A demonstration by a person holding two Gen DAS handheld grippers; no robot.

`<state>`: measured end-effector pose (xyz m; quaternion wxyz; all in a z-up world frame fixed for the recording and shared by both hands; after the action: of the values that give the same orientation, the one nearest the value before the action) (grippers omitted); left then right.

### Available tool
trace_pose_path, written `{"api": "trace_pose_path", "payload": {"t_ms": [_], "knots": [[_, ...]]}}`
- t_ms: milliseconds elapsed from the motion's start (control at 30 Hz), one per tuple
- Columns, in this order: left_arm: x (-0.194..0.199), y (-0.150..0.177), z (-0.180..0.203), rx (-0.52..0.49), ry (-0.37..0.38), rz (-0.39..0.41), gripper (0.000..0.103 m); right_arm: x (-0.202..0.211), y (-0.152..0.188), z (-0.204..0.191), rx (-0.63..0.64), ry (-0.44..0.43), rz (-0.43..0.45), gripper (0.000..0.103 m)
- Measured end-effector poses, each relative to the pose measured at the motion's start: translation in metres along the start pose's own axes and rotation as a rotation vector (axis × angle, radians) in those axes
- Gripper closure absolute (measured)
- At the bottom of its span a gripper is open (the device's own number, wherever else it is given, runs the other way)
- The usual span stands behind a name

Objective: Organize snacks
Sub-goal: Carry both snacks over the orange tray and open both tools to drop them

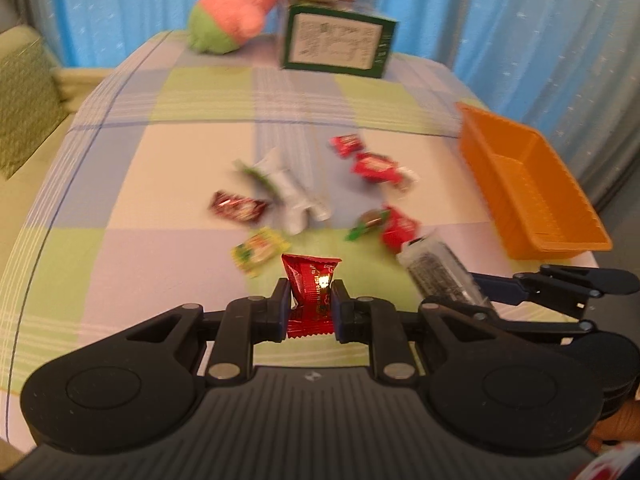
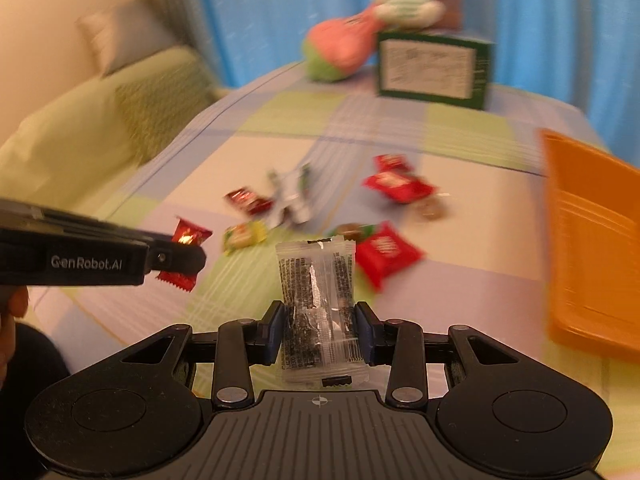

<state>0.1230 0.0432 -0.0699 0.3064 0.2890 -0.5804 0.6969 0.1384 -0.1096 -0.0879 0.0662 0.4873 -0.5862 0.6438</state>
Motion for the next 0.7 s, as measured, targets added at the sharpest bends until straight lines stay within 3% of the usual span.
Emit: {"api": "trace_pose_path", "payload": {"t_ms": [400,700], "knots": [[-0.011,-0.051,0.130,-0.132,0.234,0.042,0.085,0.098,-0.018,0.125,-0.248,0.262,0.099,0.065],[-0.047,-0.073,0.202,-0.180,0.324,0.024,0.085,0.122,-0.023,0.213,-0.330,0.331,0.113,0.065]]}}
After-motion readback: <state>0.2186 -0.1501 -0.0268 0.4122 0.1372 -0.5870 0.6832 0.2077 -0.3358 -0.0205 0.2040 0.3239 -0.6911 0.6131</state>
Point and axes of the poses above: each gripper's, at about its wrist camera, not at the fingertips, and x roughly against the way its jaws point, z to its right, y to its underside, the point moved 3 cm from there along -x, roughly the way its jaws point, and after that the axes turned 2 degrees about z, right-handed, at the moved point
